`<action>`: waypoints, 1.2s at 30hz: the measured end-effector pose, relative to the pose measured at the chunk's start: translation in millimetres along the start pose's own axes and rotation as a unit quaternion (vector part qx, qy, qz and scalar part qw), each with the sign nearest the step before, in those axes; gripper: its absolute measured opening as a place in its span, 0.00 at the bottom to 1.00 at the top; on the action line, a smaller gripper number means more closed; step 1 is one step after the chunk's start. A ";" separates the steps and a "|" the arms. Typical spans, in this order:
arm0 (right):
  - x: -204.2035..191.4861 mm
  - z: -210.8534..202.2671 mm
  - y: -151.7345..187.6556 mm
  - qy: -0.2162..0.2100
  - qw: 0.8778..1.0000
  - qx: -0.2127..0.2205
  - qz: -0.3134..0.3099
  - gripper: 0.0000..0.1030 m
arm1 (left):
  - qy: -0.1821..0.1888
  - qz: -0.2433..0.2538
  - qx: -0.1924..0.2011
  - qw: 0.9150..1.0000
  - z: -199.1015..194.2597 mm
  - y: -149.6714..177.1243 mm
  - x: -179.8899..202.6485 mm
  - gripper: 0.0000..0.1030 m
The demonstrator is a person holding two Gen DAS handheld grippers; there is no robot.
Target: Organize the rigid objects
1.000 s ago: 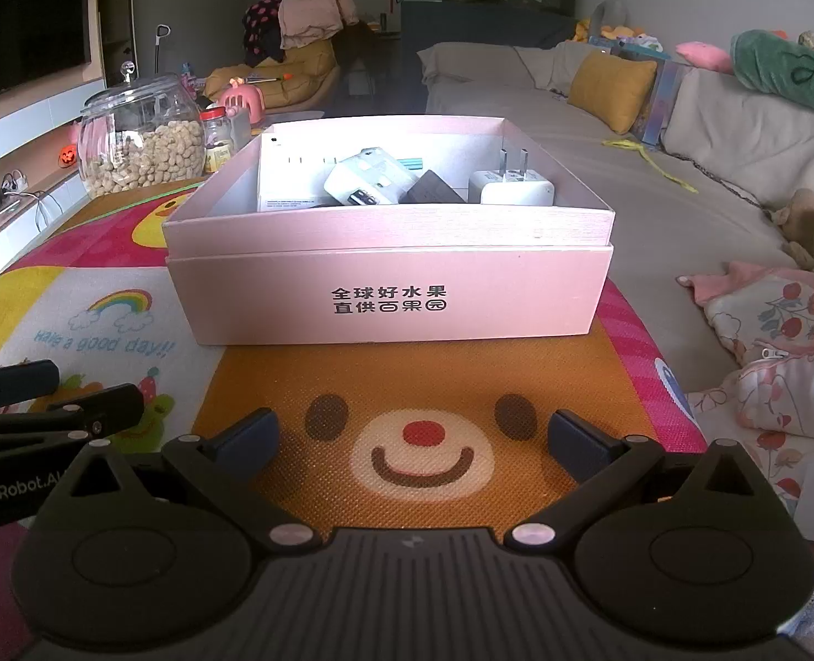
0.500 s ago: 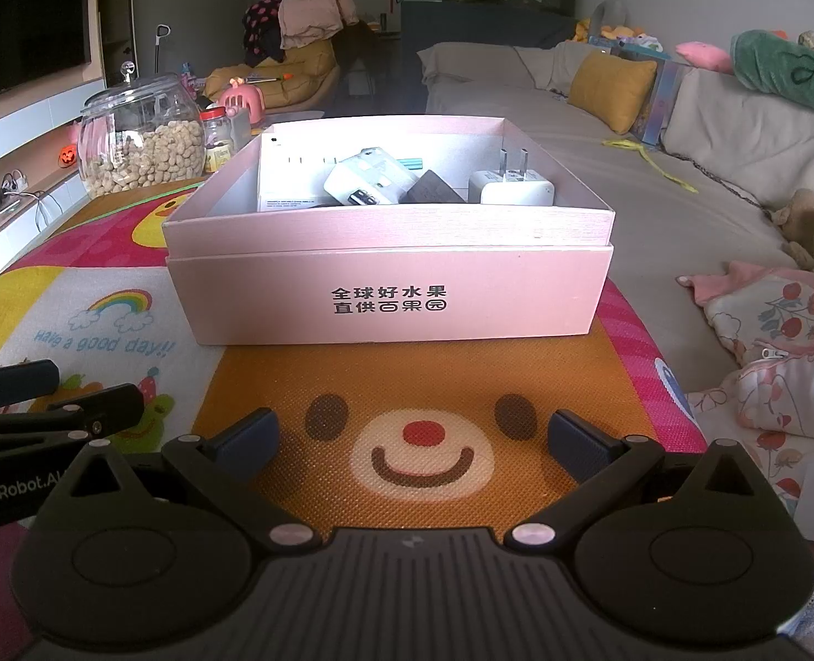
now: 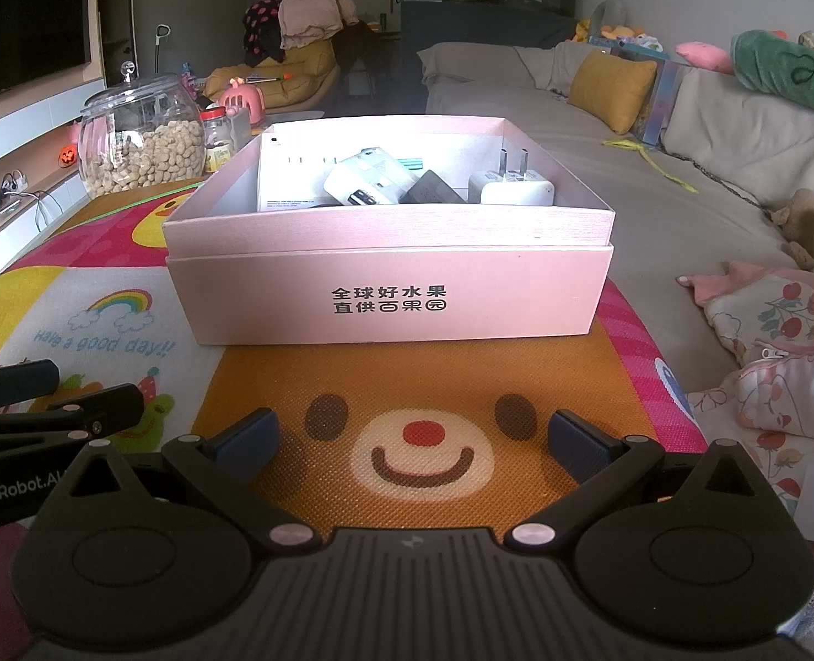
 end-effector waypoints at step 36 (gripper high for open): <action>-0.2 -0.1 0.2 0.000 1.000 0.000 0.000 1.00 | 0.006 -0.002 0.000 1.000 0.7 0.6 0.6 0.71</action>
Point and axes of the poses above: each gripper's, at about its wrist camera, not at the fingertips, and z roughly the way its jaws point, x to its right, y to its underside, the point moved 3 cm from there along z, roughly the way its jaws point, and after that the axes turned 11 degrees about x, right-handed, at the moved point
